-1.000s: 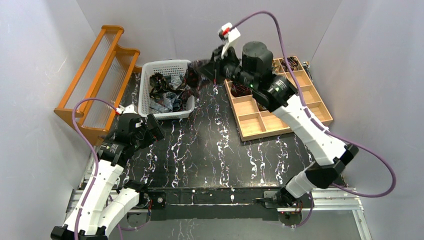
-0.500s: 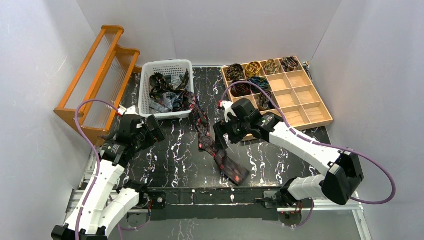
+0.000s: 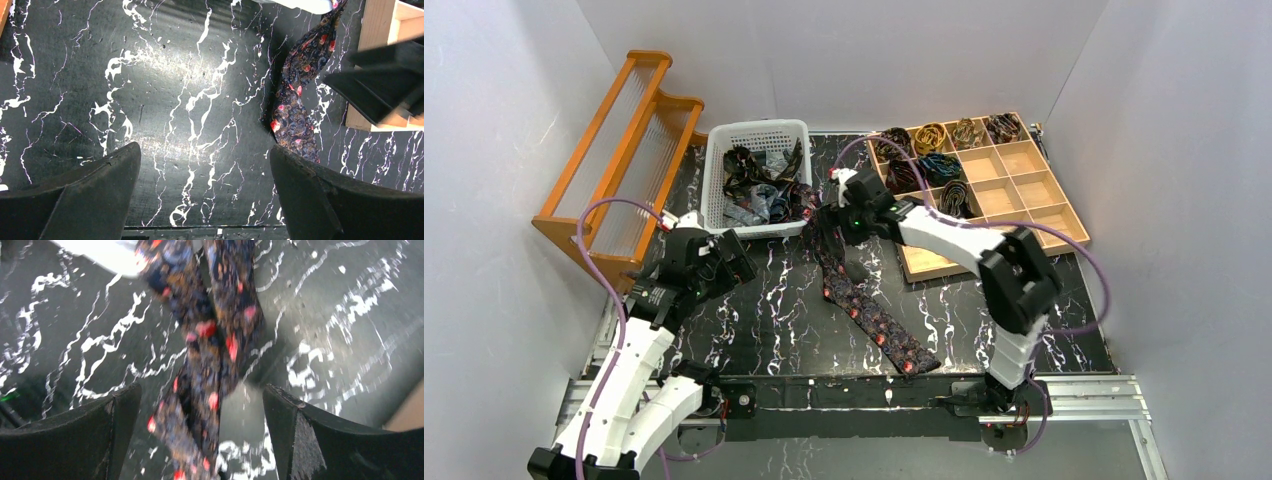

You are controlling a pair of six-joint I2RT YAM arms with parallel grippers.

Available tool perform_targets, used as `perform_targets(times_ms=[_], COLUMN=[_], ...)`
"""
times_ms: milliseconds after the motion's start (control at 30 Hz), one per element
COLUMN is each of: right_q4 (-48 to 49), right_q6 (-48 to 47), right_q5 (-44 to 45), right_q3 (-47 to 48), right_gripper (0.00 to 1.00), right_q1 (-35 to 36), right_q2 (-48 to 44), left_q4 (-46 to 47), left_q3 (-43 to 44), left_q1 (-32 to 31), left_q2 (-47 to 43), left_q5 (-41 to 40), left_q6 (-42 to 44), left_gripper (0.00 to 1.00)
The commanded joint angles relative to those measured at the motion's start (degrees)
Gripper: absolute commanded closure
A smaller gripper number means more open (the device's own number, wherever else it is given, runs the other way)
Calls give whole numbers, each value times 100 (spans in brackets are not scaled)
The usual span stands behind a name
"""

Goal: Roll the ties
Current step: Place the tie at the center of the board.

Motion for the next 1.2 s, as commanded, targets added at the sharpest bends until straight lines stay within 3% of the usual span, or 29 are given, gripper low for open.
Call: perform_targets(times_ms=[0, 300, 367, 467, 633, 833, 1167], right_q4=[1008, 1427, 1671, 1970, 1379, 694, -234], right_q6=[-272, -994, -1054, -1151, -1312, -1459, -1276], right_q5=[-188, -276, -211, -216, -340, -143, 316], right_q3=[887, 1288, 1218, 1231, 1671, 1882, 3890], right_gripper=[1, 1, 7, 30, 69, 99, 99], right_q1=[13, 22, 26, 16, 27, 44, 211], right_q2=[894, 1673, 1738, 1812, 1773, 1261, 892], left_q4=[-246, -387, -359, -362, -442, -441, -437], left_q3=[28, 71, 72, 75, 109, 94, 165], left_q1=[20, 17, 21, 20, 21, 19, 15], left_q2=[-160, -146, -91, -81, -118, -143, -151], left_q5=[-80, -236, -192, -177, -244, -250, -327], left_q6=[28, 87, 93, 86, 97, 94, 92], left_gripper=[2, 2, 2, 2, 2, 2, 2])
